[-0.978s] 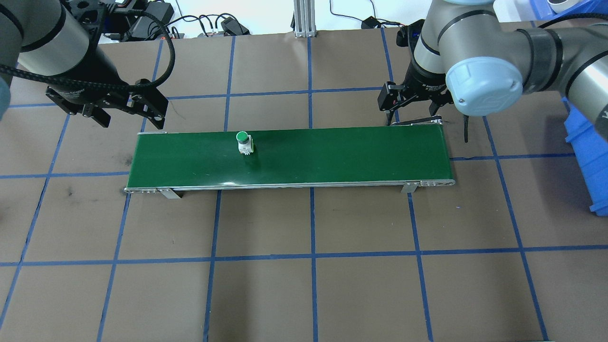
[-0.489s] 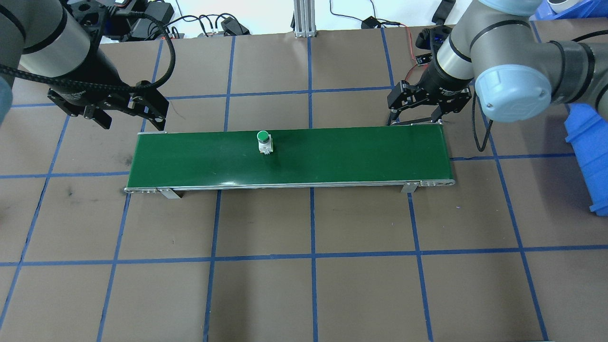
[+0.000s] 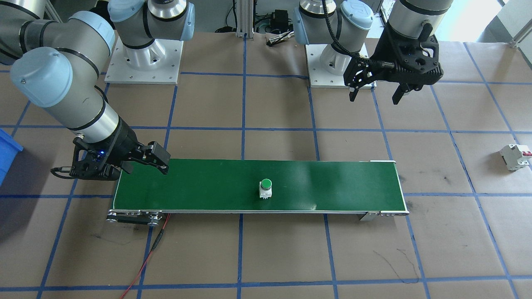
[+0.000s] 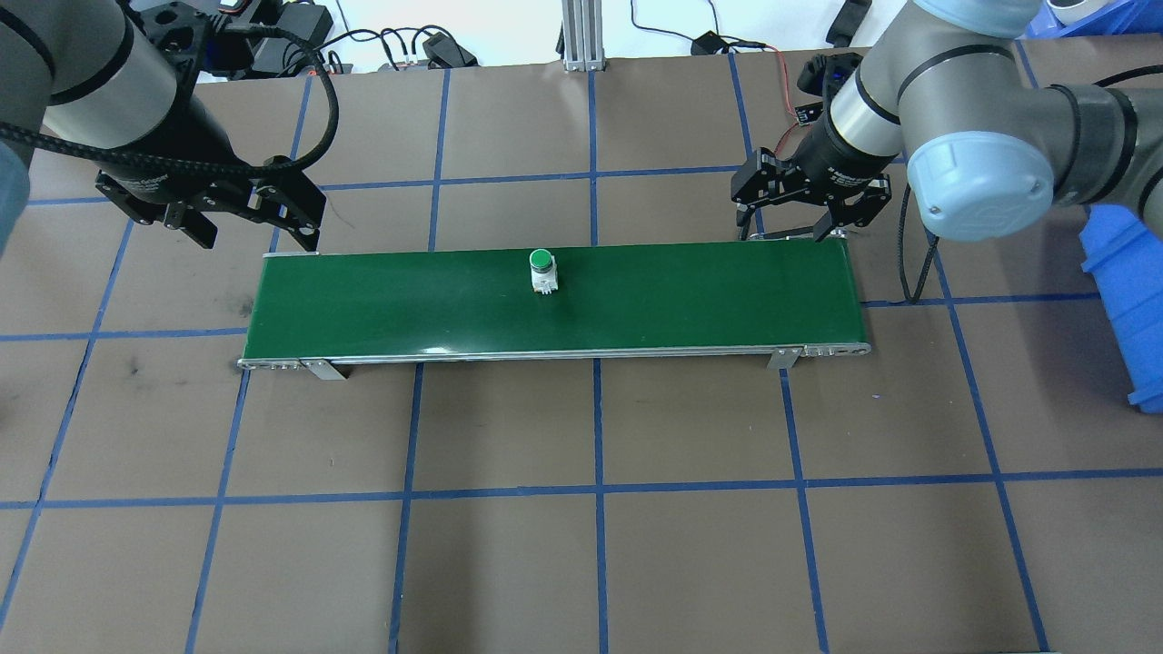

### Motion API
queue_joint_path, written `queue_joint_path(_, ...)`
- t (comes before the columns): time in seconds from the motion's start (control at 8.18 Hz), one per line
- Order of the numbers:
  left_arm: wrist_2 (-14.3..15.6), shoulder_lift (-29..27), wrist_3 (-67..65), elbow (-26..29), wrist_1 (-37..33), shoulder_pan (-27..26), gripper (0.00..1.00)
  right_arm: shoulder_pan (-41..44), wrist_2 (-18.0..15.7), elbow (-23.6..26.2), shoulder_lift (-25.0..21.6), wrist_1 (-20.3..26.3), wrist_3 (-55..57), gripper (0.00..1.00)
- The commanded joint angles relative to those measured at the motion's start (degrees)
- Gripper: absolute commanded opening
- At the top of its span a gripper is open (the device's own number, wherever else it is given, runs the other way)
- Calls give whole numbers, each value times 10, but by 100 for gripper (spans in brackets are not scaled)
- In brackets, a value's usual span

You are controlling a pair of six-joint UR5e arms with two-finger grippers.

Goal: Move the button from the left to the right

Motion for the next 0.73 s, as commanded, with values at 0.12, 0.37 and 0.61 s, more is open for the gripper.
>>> queue_joint_path(0.12, 2, 6, 0, 4, 0, 0, 100, 36, -10, 0, 6, -22, 89, 100)
queue_joint_path(0.37, 2, 7, 0, 1, 0, 0, 100, 37, 0, 0, 9, -34, 90, 100)
queue_joint_path(0.61, 2, 8, 0, 1, 0, 0, 100, 47, 1, -3, 22, -64, 92, 100)
